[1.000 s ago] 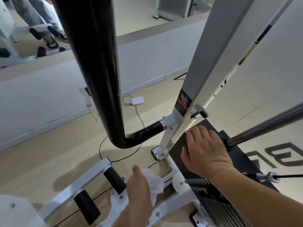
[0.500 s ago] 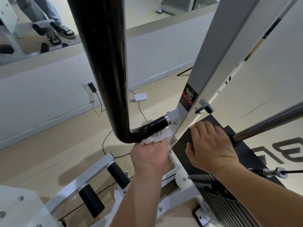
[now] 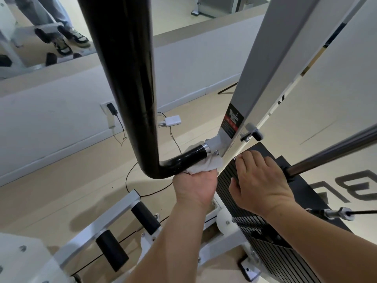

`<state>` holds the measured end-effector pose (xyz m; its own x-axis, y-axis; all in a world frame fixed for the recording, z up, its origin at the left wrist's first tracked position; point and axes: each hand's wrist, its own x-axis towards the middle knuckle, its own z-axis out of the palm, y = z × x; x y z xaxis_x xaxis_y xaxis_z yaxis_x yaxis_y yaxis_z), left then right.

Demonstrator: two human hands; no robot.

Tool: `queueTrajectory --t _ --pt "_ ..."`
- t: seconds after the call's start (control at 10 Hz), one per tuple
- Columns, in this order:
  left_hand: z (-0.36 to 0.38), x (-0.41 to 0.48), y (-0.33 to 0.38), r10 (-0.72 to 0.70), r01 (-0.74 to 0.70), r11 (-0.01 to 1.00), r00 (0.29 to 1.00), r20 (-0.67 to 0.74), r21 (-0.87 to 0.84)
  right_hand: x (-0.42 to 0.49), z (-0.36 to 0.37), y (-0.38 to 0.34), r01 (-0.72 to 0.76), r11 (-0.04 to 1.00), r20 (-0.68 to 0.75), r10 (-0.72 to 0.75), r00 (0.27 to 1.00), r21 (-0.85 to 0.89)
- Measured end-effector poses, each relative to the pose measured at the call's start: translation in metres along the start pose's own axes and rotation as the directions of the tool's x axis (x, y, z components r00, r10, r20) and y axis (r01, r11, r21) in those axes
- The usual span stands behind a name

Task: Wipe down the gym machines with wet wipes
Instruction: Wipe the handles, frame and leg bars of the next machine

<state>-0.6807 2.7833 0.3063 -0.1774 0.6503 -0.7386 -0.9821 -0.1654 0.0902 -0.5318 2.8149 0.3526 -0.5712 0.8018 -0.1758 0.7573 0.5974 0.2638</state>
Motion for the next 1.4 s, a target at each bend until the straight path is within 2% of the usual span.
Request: queueTrajectory --t 0.1,0.2,0.3,0.4,0.6,0.7,0.8,0.9,1.0,1.1,1.2,1.3,1.4 --pt "0.003 -0.020 0.019 0.043 -0.042 0.999 0.998 0.045 -0.021 0.000 -0.003 0.000 0.001 1.000 0.005 -0.001 1.000 0.007" --pt "0.007 -0.043 0.043 0.156 -0.142 0.952 0.987 -0.030 0.272 -0.001 -0.008 -0.001 0.005 1.000 0.031 -0.005 1.000 -0.005" --pt "-0.005 -0.061 0.066 0.330 -0.262 0.830 0.942 -0.056 0.493 -0.001 -0.013 -0.002 0.002 1.000 0.048 -0.002 0.999 -0.012" --pt "-0.006 -0.081 0.079 0.448 -0.305 0.553 0.893 0.032 0.775 -0.002 -0.019 -0.003 -0.003 1.000 0.057 0.004 0.998 -0.015" --pt "0.050 -0.143 0.100 0.473 -0.419 0.533 0.868 0.152 0.735 -0.008 -0.029 -0.005 0.000 1.000 0.087 0.001 0.996 -0.009" --pt "0.042 -0.149 0.094 0.511 -0.481 0.409 0.825 0.242 0.776 -0.007 -0.027 -0.006 0.006 1.000 0.088 -0.004 0.996 -0.026" --pt "0.006 -0.140 0.078 0.573 -0.329 0.353 0.816 0.076 0.876 -0.006 -0.024 -0.005 0.010 0.999 0.079 -0.008 0.997 -0.036" --pt "-0.018 -0.138 0.060 0.439 -0.004 0.483 0.866 -0.239 0.875 -0.006 -0.023 -0.004 0.013 1.000 0.079 -0.011 0.997 -0.021" --pt "-0.001 -0.136 0.041 0.366 -0.020 0.435 0.917 -0.156 0.900 -0.006 -0.020 -0.003 0.017 1.000 0.086 -0.015 0.996 -0.023" --pt "0.053 -0.137 0.034 0.441 -0.460 -0.086 0.778 0.448 0.884 -0.004 -0.018 -0.002 0.012 1.000 0.090 -0.010 0.996 -0.021" --pt "0.072 -0.096 0.034 0.100 -0.417 -0.846 0.486 0.868 0.331 -0.003 -0.012 0.000 0.015 1.000 0.086 -0.013 0.996 -0.024" --pt "0.056 -0.061 0.034 -0.016 -0.126 -0.978 0.838 0.545 0.166 -0.001 -0.006 0.001 0.025 0.999 0.070 -0.023 0.997 -0.031" --pt "0.044 -0.045 0.027 0.066 -0.044 -0.974 0.882 0.467 0.221 0.001 0.000 0.002 0.034 0.999 0.035 -0.033 0.999 -0.024"
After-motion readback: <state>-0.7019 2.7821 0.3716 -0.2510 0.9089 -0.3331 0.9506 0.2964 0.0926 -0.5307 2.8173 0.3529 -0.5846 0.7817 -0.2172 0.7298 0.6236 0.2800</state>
